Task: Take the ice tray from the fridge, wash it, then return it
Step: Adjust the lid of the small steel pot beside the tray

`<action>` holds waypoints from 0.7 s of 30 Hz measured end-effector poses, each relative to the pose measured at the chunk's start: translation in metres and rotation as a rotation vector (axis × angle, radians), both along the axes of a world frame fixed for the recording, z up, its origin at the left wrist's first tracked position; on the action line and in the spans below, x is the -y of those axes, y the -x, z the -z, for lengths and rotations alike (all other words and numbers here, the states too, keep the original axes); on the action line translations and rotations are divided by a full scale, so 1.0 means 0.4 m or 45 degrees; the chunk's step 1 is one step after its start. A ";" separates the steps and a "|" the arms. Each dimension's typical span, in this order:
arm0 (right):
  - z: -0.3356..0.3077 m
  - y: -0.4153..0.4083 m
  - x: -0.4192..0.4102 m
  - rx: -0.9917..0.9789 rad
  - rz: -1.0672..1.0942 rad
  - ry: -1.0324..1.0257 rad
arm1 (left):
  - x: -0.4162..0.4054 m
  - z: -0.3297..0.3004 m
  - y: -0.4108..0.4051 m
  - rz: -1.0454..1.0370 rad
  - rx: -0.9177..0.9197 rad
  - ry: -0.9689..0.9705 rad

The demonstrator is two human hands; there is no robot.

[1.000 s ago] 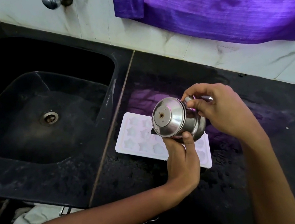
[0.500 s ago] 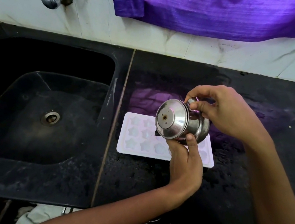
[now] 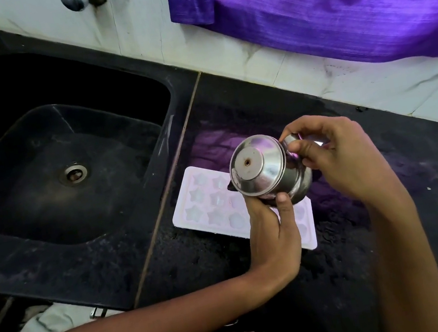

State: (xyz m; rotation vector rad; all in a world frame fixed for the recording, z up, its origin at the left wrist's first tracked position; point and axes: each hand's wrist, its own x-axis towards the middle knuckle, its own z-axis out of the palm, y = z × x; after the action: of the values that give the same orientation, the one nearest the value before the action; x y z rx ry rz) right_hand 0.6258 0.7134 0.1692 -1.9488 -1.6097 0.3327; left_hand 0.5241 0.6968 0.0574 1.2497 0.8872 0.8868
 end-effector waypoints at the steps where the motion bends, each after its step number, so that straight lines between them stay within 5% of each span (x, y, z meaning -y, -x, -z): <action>1: -0.001 -0.001 -0.005 -0.012 -0.003 0.000 | -0.004 -0.001 0.000 -0.016 -0.003 0.000; 21: 0.034 -0.001 -0.127 -0.066 0.144 0.089 | -0.099 -0.007 0.005 -0.078 -0.124 0.259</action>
State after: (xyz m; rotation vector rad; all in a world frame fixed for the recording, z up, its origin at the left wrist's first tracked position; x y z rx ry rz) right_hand 0.6262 0.7642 0.1556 -2.0569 -1.4666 0.3958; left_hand 0.5223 0.7365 0.0603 1.1013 1.0708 0.7684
